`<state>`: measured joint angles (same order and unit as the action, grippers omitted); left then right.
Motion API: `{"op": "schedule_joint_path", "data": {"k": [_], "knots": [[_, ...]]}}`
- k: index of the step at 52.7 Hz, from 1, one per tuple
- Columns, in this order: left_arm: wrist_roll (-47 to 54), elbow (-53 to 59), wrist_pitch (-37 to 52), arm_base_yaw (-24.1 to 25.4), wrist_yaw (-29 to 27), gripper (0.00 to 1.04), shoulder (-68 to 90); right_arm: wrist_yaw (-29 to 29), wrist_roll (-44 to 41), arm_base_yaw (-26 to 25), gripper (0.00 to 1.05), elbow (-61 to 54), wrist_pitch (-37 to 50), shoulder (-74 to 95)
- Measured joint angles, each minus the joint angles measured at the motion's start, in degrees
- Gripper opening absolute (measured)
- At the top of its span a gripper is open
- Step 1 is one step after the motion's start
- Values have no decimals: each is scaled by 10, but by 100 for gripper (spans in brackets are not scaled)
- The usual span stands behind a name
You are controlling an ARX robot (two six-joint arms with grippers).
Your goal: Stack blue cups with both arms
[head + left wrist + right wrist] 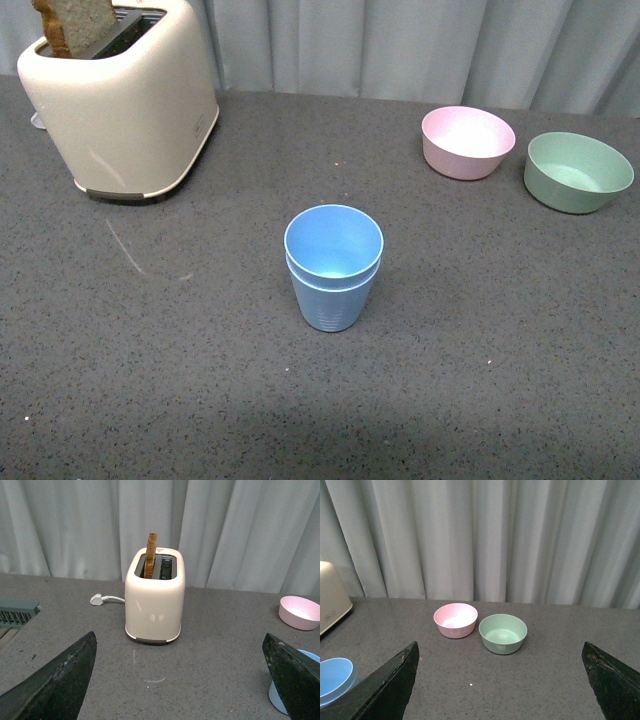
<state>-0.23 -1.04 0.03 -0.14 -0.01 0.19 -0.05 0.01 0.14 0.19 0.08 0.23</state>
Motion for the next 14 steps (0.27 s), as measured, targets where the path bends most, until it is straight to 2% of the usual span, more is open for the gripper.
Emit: {"op": "schedule_joint_path", "data": {"k": [14], "knots": [[0, 0, 0, 0, 0, 98, 0, 0, 0, 0, 95, 0, 0, 0]]}}
